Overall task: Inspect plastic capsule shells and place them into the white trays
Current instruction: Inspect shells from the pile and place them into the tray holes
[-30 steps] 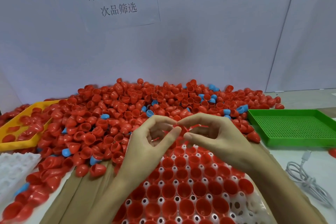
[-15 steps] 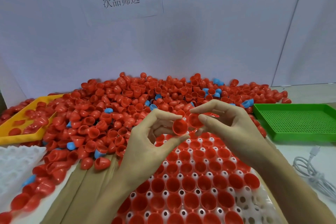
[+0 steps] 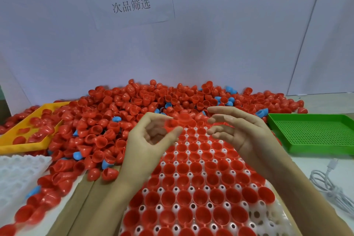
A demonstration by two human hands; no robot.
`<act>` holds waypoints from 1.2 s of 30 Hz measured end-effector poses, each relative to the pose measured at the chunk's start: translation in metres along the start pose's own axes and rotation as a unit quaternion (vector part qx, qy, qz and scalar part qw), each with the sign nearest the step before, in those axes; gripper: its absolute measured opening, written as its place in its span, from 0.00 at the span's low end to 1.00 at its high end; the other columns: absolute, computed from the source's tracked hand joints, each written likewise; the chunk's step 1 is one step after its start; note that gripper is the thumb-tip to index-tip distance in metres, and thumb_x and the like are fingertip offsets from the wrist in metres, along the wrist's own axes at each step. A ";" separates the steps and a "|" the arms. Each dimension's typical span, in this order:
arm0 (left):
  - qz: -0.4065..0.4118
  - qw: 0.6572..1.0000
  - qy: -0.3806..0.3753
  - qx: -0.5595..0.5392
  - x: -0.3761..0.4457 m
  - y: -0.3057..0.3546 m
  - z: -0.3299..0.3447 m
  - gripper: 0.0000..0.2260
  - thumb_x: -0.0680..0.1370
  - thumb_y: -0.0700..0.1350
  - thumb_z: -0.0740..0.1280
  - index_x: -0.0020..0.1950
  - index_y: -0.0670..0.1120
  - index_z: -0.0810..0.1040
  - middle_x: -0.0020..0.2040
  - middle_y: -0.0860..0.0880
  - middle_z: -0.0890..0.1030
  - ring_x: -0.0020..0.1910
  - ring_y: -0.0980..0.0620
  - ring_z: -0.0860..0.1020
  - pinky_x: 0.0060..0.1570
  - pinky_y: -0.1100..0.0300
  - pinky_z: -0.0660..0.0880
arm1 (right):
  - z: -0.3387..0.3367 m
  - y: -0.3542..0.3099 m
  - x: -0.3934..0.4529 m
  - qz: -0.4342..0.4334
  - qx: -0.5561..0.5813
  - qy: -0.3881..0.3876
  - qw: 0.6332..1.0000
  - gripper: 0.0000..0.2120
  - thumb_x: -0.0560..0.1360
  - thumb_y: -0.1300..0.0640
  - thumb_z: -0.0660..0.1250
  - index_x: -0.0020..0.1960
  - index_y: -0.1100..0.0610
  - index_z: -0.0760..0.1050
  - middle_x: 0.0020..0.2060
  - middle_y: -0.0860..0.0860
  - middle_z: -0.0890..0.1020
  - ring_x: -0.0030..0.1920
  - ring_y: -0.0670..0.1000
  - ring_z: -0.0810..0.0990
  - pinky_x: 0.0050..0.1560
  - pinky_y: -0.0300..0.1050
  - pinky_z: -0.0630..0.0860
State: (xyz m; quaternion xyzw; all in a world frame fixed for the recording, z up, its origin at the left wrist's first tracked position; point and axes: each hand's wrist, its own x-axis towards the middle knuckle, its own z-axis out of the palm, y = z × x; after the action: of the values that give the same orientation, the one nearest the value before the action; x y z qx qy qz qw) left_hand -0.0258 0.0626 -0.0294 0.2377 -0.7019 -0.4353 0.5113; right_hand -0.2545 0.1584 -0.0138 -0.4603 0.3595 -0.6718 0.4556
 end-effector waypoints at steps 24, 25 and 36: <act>-0.041 0.883 -0.012 0.468 0.145 -0.085 -0.029 0.17 0.82 0.44 0.70 0.71 0.42 0.76 0.68 0.44 0.77 0.68 0.46 0.75 0.67 0.52 0.74 | -0.012 0.019 0.008 0.050 -0.087 -0.002 0.995 0.11 0.77 0.57 0.67 0.54 0.58 0.86 0.43 0.56 0.85 0.41 0.53 0.84 0.43 0.41 0.81; -0.038 0.855 -0.037 0.515 0.155 -0.088 -0.030 0.19 0.83 0.44 0.69 0.72 0.42 0.74 0.70 0.42 0.74 0.70 0.43 0.72 0.68 0.49 0.74 | -0.012 0.019 0.008 0.050 -0.090 -0.005 0.995 0.11 0.78 0.57 0.67 0.55 0.58 0.86 0.43 0.56 0.85 0.41 0.53 0.84 0.43 0.42 0.81; -0.004 0.814 -0.038 0.579 0.167 -0.110 -0.030 0.08 0.77 0.29 0.68 0.52 0.40 0.76 0.58 0.43 0.73 0.54 0.44 0.75 0.49 0.52 0.76 | -0.008 0.019 0.006 0.053 -0.116 -0.019 0.992 0.13 0.84 0.64 0.63 0.53 0.56 0.87 0.42 0.55 0.85 0.40 0.51 0.84 0.43 0.41 0.81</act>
State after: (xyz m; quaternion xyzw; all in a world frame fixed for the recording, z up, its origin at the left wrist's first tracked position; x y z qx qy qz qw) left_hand -0.0708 -0.1345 -0.0355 0.4759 -0.8423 0.0407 0.2498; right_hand -0.2574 0.1472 -0.0316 -0.5028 0.4503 -0.5915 0.4412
